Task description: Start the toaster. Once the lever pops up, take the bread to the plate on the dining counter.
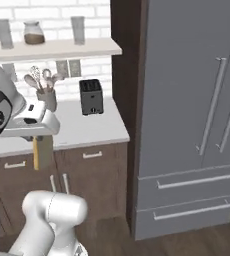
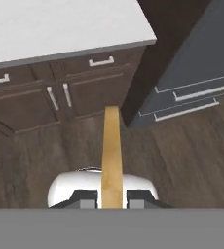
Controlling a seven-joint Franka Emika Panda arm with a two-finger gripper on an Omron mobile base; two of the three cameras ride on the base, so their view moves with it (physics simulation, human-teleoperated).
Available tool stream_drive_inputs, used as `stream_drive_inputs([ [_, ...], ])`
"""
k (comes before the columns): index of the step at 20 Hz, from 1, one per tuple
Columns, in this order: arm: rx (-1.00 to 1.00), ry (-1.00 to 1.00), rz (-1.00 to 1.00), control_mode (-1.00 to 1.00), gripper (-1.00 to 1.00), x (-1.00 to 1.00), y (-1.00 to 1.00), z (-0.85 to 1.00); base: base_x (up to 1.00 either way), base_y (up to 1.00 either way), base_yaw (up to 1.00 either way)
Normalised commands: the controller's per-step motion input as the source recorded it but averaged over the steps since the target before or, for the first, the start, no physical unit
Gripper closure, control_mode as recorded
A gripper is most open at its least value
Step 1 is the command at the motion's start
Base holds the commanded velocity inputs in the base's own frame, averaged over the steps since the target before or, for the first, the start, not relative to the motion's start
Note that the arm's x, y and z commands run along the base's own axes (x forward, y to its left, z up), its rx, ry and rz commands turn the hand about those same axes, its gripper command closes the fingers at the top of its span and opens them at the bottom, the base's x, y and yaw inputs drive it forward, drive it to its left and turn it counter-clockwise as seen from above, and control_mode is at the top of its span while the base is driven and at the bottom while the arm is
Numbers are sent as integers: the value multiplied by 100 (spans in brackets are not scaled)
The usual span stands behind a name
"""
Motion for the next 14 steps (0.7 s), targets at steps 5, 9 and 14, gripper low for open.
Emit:
stream_drive_inputs([
  [5,0,0,0,100,100,0,0,0,-4,0,-99],
  [9,0,0,0,100,100,0,0,0,0,0,-95],
  [14,0,0,0,100,100,0,0,0,0,-12,-89],
])
